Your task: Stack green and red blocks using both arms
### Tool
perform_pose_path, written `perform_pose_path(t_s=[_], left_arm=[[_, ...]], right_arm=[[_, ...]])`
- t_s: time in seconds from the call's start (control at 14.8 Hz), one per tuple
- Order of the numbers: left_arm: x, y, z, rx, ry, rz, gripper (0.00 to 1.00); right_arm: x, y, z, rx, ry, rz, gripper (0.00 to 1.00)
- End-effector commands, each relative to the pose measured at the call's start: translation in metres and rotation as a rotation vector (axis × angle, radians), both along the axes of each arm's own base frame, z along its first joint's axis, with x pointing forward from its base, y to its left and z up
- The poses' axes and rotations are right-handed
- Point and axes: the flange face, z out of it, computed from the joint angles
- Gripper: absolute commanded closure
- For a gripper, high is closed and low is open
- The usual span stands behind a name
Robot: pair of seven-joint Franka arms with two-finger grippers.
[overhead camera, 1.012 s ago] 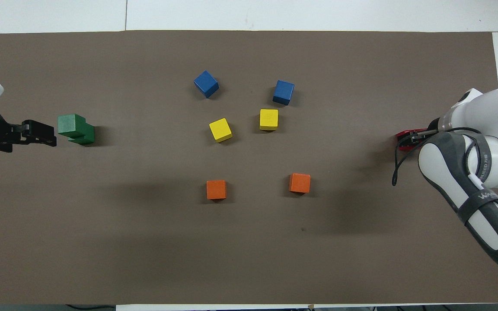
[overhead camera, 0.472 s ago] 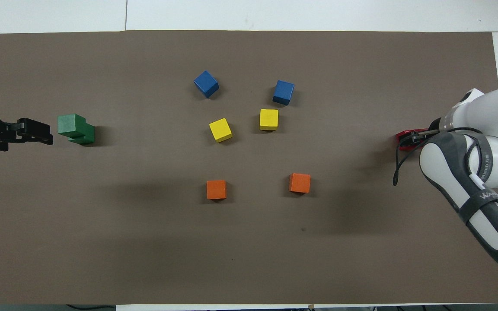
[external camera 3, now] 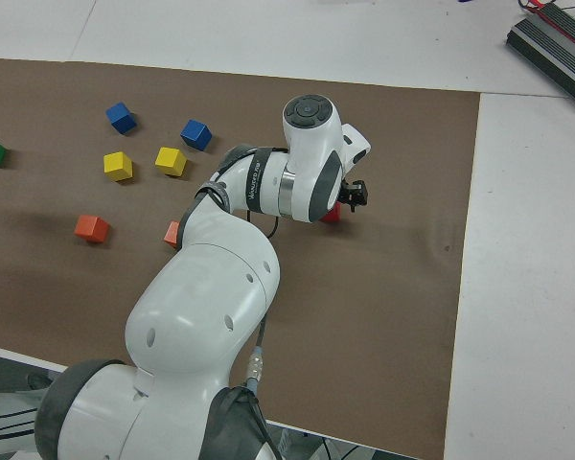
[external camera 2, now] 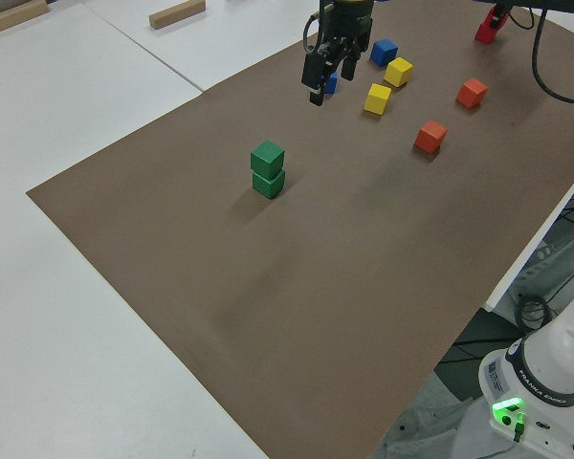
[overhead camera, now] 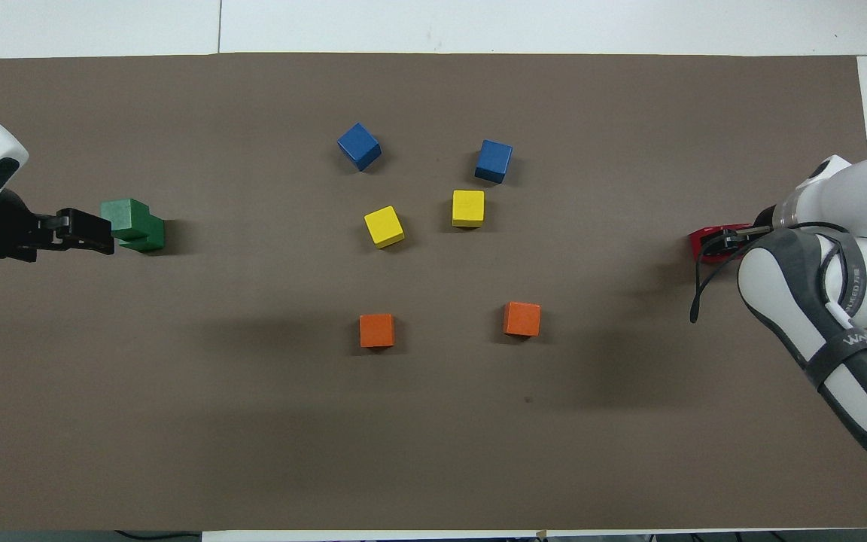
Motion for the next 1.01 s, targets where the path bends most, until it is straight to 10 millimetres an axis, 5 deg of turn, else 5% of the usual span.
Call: perform_pose_path(t_s=[0.0,0.54,0.94], left_arm=[[-0.002,-0.005,0.004,0.008,0.0,-0.005,0.0],[-0.003,-0.002,0.008,0.009,-0.006,-0.014,0.0],[0.0,0.007,0.01,0.006,-0.024,-0.111,0.0]], right_arm=[[0.001,-0.001,0.006,-0.006,-0.025,0.032,0.0],[0.025,0.013,0.07,0.004,-0.06,0.042,0.0],[0.016,0.024,0.142,0.0,-0.112,0.057,0.0]])
